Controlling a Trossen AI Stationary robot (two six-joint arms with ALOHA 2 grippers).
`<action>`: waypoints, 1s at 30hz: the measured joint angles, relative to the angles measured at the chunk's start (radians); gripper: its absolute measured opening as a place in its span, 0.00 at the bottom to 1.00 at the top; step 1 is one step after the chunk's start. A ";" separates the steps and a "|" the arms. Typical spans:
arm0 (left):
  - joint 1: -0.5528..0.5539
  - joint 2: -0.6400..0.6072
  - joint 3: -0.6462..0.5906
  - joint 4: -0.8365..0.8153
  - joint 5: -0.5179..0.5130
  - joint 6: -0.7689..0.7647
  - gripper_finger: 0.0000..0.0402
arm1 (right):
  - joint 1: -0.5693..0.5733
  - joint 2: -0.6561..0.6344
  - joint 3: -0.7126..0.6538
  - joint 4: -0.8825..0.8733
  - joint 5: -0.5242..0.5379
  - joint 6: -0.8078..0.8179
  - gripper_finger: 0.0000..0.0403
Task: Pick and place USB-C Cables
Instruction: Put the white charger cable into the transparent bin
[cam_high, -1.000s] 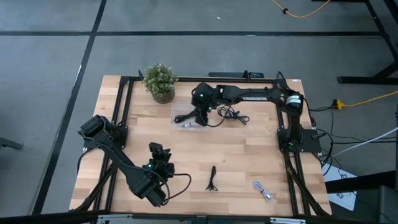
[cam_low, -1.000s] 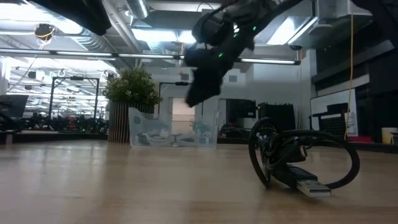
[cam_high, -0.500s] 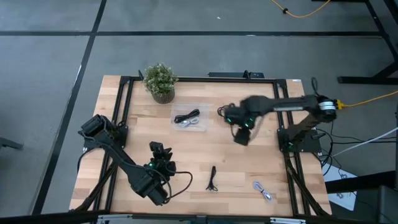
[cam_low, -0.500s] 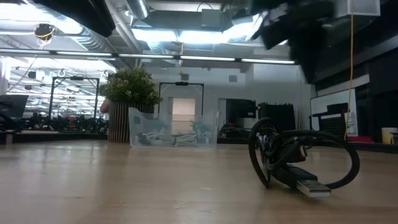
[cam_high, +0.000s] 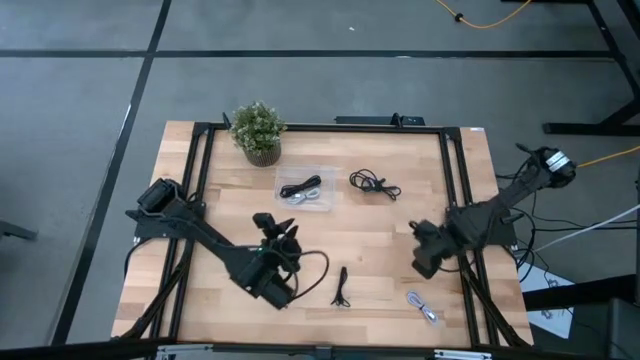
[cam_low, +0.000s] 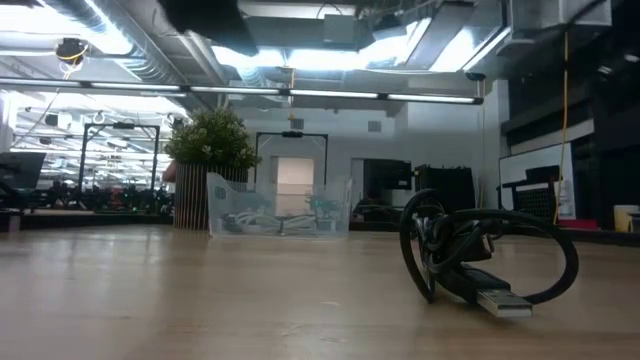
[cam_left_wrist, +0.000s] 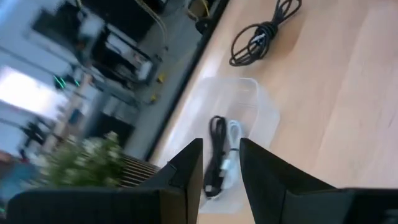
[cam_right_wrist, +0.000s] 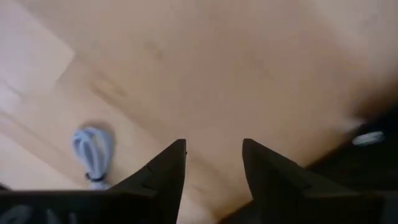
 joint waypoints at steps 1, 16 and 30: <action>0.012 0.000 0.000 0.033 0.019 0.000 0.25 | 0.025 0.000 -0.025 0.051 -0.002 0.042 0.41; 0.082 0.000 0.000 0.315 0.332 0.002 0.25 | 0.236 0.117 -0.027 0.372 0.082 0.324 0.40; 0.061 0.000 0.000 0.516 0.471 0.006 0.25 | 0.410 0.482 0.189 0.339 0.035 0.372 0.40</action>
